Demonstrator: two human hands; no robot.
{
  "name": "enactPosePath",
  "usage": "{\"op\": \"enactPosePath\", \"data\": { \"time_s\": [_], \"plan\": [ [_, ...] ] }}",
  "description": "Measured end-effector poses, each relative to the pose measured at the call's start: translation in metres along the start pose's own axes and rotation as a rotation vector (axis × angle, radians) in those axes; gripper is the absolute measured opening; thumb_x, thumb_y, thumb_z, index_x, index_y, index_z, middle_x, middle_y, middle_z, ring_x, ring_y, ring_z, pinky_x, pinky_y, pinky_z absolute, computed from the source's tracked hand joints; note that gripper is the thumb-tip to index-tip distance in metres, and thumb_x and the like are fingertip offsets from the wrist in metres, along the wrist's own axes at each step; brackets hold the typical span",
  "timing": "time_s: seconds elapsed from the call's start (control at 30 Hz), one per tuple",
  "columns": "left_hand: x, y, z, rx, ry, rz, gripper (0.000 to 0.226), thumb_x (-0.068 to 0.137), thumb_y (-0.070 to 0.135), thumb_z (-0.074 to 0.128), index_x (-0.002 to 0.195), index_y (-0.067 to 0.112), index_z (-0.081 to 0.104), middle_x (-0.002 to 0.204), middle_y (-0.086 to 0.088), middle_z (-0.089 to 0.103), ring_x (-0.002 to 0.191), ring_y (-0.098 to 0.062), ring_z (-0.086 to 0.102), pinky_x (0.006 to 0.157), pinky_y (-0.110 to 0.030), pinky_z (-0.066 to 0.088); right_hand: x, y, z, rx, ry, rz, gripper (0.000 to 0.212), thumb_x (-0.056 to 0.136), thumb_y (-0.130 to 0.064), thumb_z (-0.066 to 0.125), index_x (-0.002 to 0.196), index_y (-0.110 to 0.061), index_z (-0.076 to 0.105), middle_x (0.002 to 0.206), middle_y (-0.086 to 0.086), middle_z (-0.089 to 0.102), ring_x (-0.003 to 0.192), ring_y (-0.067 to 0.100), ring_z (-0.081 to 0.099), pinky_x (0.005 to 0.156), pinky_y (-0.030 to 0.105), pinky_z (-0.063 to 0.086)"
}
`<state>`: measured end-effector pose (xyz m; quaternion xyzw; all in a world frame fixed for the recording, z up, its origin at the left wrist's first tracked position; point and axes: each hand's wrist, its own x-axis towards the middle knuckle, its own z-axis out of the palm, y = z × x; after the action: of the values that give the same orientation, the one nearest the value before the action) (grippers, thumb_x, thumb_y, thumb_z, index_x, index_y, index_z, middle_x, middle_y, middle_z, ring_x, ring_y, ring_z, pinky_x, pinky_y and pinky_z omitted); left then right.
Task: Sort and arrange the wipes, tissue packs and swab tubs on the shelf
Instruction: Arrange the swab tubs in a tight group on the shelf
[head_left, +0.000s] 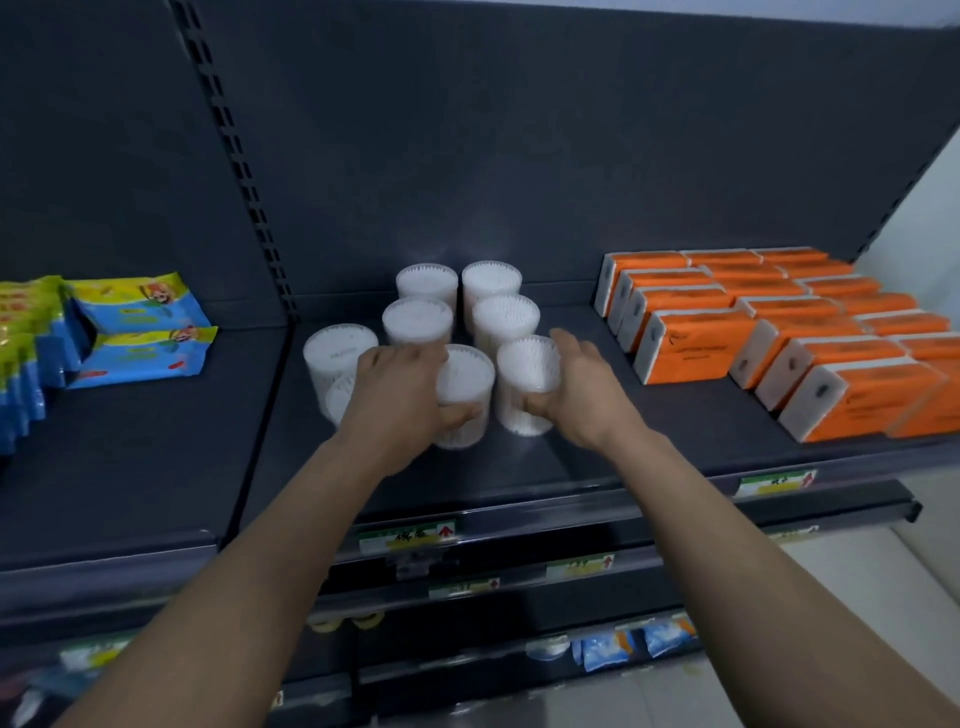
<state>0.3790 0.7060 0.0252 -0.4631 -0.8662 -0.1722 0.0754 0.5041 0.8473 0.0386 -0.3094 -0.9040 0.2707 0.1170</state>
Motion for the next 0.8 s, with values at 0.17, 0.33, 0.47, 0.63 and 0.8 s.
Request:
{"op": "enactPosePath", "data": {
  "time_s": [0.17, 0.33, 0.47, 0.63, 0.8],
  "plan": [
    [-0.001, -0.004, 0.0, 0.026, -0.028, -0.041, 0.063, 0.079, 0.056, 0.06, 0.131, 0.022, 0.046, 0.132, 0.0, 0.048, 0.12, -0.021, 0.04, 0.101, -0.033, 0.02, 0.01, 0.004, 0.005, 0.08, -0.043, -0.057, 0.076, 0.077, -0.028, 0.073, 0.138, -0.015, 0.031, 0.132, 0.012, 0.039, 0.122, 0.029, 0.04, 0.092, 0.033, 0.035],
    [-0.008, 0.0, -0.008, -0.073, 0.001, -0.12, 0.067, 0.079, 0.058, 0.058, 0.133, 0.022, 0.043, 0.137, 0.001, 0.042, 0.125, -0.02, 0.035, 0.104, -0.035, 0.02, 0.009, 0.004, -0.006, -0.062, 0.04, -0.217, 0.076, 0.082, -0.033, 0.069, 0.143, -0.013, 0.028, 0.142, 0.006, 0.034, 0.131, 0.025, 0.028, 0.104, 0.034, 0.027],
    [-0.027, -0.008, -0.024, -0.162, 0.149, -0.257, 0.057, 0.085, 0.049, 0.056, 0.132, 0.018, 0.045, 0.136, -0.002, 0.044, 0.126, -0.02, 0.035, 0.103, -0.032, 0.02, 0.007, -0.012, -0.007, -0.088, 0.067, -0.386, 0.06, 0.085, -0.034, 0.064, 0.137, -0.017, 0.038, 0.141, 0.002, 0.039, 0.13, 0.02, 0.029, 0.101, 0.029, 0.021],
    [-0.049, -0.028, -0.029, -0.174, 0.068, -0.362, 0.059, 0.082, 0.046, 0.061, 0.132, 0.019, 0.044, 0.136, 0.001, 0.04, 0.126, -0.019, 0.032, 0.104, -0.034, 0.021, 0.006, -0.04, 0.015, -0.125, 0.045, -0.486, 0.056, 0.086, -0.035, 0.063, 0.134, -0.016, 0.044, 0.136, 0.004, 0.045, 0.127, 0.021, 0.034, 0.102, 0.028, 0.023],
    [-0.044, -0.062, -0.041, -0.202, 0.112, -0.326, 0.046, 0.088, 0.021, 0.053, 0.133, 0.015, 0.043, 0.136, -0.005, 0.041, 0.125, -0.023, 0.034, 0.102, -0.035, 0.023, -0.002, -0.072, 0.042, -0.223, 0.022, -0.582, 0.057, 0.082, -0.045, 0.063, 0.13, -0.018, 0.046, 0.129, 0.0, 0.05, 0.121, 0.02, 0.035, 0.099, 0.03, 0.025]
  ]
}}
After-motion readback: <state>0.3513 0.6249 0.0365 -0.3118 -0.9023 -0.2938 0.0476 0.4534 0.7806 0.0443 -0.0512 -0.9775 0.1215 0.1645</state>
